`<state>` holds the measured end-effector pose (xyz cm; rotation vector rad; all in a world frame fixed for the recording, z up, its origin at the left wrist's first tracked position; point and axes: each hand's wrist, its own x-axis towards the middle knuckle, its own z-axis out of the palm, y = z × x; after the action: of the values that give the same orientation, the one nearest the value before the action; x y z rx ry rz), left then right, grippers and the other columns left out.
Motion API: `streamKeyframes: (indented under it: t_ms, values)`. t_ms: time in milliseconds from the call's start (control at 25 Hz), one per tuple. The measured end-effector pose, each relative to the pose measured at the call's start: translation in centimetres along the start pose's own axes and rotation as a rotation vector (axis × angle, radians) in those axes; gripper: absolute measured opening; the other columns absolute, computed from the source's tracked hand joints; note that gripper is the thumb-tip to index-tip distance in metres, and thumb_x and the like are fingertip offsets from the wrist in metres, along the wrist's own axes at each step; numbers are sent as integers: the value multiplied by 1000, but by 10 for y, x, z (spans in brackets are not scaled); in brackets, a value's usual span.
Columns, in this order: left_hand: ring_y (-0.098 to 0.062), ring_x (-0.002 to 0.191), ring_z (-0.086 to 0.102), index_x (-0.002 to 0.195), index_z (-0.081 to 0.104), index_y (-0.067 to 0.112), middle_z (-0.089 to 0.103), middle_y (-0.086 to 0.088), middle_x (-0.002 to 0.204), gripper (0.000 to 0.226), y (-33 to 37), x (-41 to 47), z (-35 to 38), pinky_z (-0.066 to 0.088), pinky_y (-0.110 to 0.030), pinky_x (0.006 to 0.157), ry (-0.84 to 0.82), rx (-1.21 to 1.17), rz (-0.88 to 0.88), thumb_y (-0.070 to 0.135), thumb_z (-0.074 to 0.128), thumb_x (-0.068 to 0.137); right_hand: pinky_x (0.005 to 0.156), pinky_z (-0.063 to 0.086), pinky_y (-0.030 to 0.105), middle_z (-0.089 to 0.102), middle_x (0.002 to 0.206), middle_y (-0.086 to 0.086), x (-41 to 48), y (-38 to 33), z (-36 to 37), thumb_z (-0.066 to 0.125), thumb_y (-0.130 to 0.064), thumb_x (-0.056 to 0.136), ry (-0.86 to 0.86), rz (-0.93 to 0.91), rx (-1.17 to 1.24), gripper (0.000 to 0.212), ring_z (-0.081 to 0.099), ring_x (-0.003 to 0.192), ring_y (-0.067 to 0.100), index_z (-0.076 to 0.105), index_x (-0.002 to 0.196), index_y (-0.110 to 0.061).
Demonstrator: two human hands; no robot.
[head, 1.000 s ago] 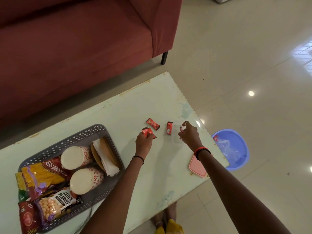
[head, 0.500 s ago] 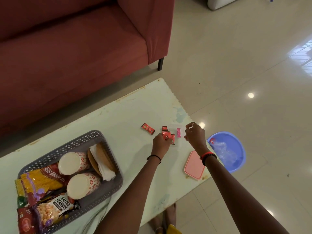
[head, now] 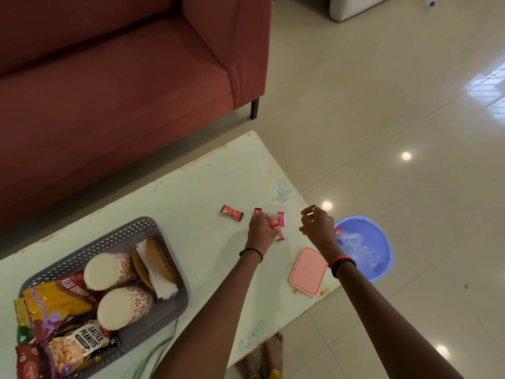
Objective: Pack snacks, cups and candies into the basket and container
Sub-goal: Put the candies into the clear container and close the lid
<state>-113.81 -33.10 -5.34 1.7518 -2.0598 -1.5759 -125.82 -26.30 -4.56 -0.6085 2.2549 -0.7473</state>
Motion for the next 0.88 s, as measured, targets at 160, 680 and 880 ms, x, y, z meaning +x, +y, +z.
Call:
streamKeyframes:
  t_ms: [160,680,880]
  values:
    - [-25,102,57,104,60,4,60,-15,110,28,-6,-9,-9,49,-31,81,76,-32,75,21,65,83,51,43,8,64,88,14,1,-11,11,47,2,90,5,-100,-90,18,59,71,26,64,97,3]
    - [-24,129,41,136,41,20,36,-4,148,52,-89,35,-52,41,-35,102,224,497,219,-4,36,90,104,36,44,50,127,17,39,-66,97,58,-19,85,-264,-548,-1116,27,39,123,32,61,108,-6]
    - [-20,127,41,132,43,24,39,-1,145,46,-98,49,-51,36,-31,102,235,691,321,3,35,92,108,29,55,61,114,10,41,-71,116,51,-9,85,-227,-457,-1241,31,53,112,30,54,116,-10]
